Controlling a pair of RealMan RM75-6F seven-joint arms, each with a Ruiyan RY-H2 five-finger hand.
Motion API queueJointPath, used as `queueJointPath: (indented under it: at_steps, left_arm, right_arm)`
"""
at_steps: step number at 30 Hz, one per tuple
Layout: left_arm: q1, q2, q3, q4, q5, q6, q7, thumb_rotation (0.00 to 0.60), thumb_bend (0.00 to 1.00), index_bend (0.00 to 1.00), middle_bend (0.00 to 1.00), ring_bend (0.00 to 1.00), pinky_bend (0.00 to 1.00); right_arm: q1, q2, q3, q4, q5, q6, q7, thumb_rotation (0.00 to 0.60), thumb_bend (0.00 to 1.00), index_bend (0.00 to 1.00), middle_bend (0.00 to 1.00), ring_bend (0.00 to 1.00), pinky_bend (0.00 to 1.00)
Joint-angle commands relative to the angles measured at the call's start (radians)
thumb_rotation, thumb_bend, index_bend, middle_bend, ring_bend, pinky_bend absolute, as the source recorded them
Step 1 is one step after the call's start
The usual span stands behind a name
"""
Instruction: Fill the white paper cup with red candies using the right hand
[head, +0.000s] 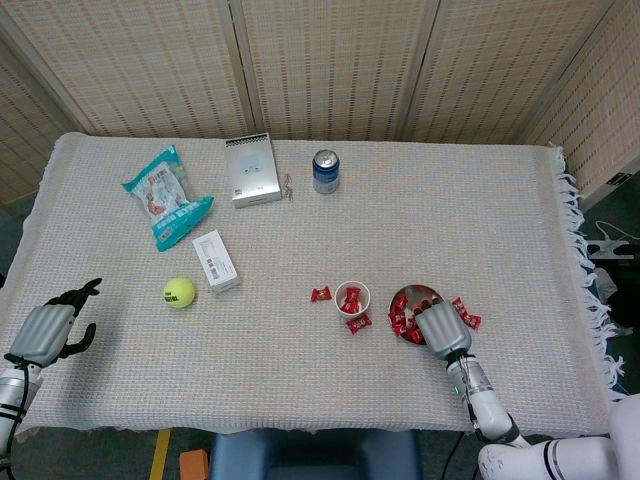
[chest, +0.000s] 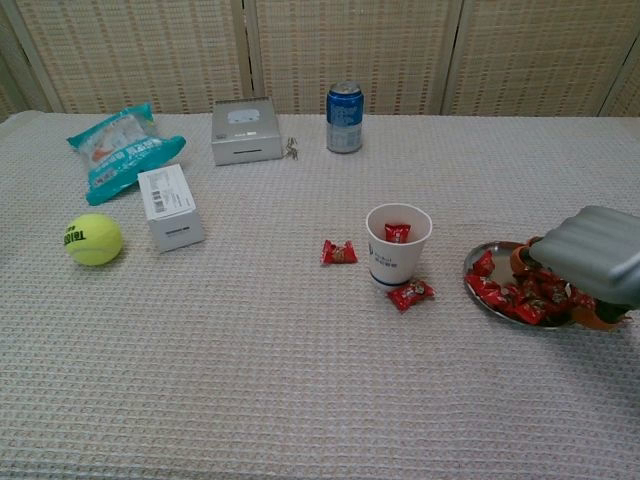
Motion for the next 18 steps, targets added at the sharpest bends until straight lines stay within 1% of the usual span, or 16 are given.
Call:
queueJointPath:
  at_steps: [1,9,14,18]
  left_arm:
    - [0.0,0.0,0.0,0.0,-0.001,0.0,-0.001,0.6,0.53,0.03,0.18,0.17,0.29]
    - [0.0,0.002,-0.001,0.003,-0.001,-0.001,-0.01,0.6,0.53,0.03,0.18,0.17,0.29]
    - [0.001,0.003,-0.001,0.004,0.0,0.001,-0.013,0.6,0.53,0.03,0.18,0.17,0.29]
    - [0.001,0.003,-0.001,0.004,0.001,0.001,-0.013,0.6,0.53,0.03,0.18,0.17,0.29]
  right_arm:
    - [0.001,-0.01,0.006,0.008,0.0,0.003,-0.018,0.6,0.24,0.32,0.32,0.39,0.85]
    - [0.001,-0.035,0.016,0.034,0.019,-0.001,-0.071,0.6,0.24,0.42,0.42,0.48,0.91]
    - [-0.002,-0.047,0.016,0.048,0.009,-0.003,-0.085,0.6,0.24,0.44,0.46,0.51,0.94]
    - [-0.002,-0.055,0.021,0.061,0.008,-0.011,-0.091,0.6,0.24,0.48,0.5,0.54,0.98]
